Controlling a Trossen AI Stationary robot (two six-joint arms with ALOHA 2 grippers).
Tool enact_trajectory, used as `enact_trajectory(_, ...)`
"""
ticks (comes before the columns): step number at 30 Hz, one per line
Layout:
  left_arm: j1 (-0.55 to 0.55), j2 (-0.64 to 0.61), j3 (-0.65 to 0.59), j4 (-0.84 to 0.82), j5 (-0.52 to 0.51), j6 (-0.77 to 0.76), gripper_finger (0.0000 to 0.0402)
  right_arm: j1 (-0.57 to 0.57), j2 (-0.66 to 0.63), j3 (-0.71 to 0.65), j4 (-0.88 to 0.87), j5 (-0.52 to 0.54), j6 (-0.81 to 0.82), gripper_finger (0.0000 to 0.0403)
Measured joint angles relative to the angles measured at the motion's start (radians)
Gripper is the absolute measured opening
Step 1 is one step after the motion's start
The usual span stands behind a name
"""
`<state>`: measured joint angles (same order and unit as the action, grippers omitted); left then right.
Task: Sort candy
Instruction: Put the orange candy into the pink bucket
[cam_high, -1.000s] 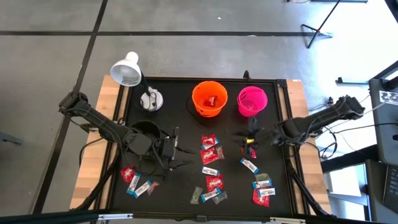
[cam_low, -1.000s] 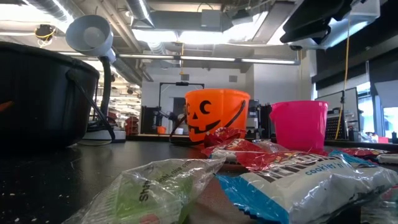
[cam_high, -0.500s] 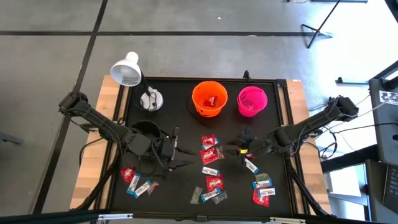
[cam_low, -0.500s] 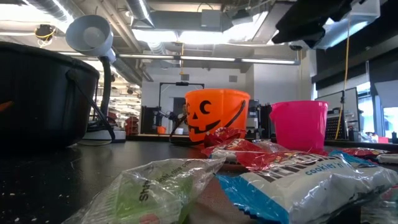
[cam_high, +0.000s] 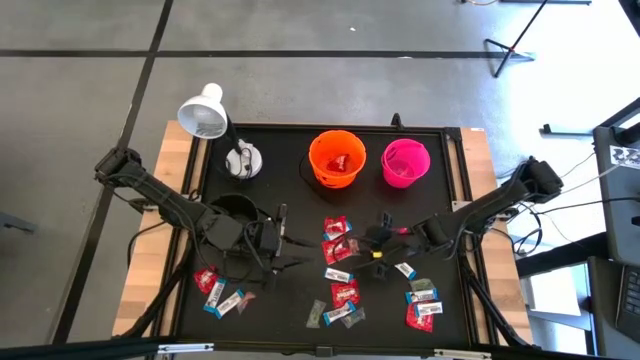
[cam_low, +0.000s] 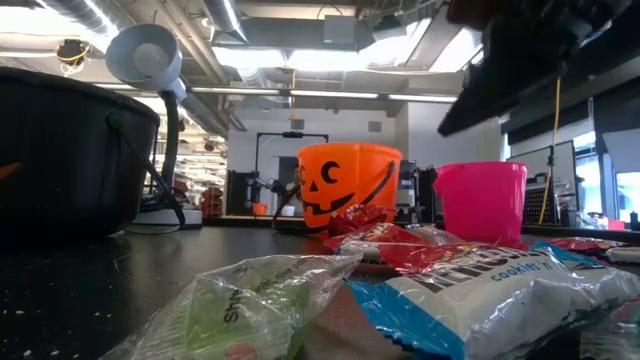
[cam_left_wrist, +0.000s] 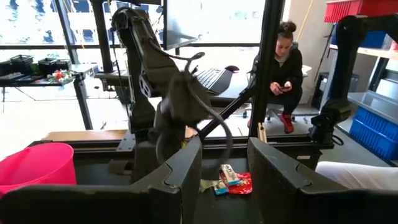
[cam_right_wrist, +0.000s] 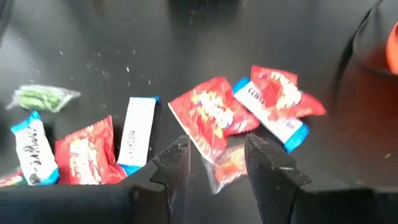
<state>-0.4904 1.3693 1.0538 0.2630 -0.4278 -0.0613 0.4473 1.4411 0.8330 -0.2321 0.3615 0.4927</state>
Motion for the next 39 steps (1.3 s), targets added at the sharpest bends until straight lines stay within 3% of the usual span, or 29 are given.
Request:
enact_trajectory(9, -0.035, 0.000, 0.000, -0.001, -0.001, -0.016, 0.0121, 0.062, 0.133, 0.000, 0.023, 0.022, 0.087, 0.0149)
enact_trajectory(17, -0.039, 0.000, 0.000, -0.001, -0.015, -0.015, 0.0121, 0.053, 0.215, 0.000, 0.023, 0.162, 0.153, 0.0149)
enact_trajectory(27, -0.037, 0.000, 0.000, -0.001, -0.025, -0.014, 0.0121, -0.023, 0.310, 0.002, 0.038, 0.107, 0.189, 0.0144)
enact_trajectory(31, -0.037, 0.000, 0.000, -0.012, -0.025, -0.014, 0.0121, -0.023, 0.306, 0.003, 0.030, 0.098, 0.184, 0.0106)
enact_trajectory(36, -0.038, 0.000, 0.000, -0.020, -0.025, -0.014, 0.0121, -0.023, 0.292, 0.001, 0.013, 0.069, 0.160, 0.0018)
enact_trajectory(39, -0.043, 0.000, 0.000, -0.029, -0.025, -0.014, 0.0121, -0.023, 0.270, 0.000, -0.004, 0.055, 0.156, 0.0012)
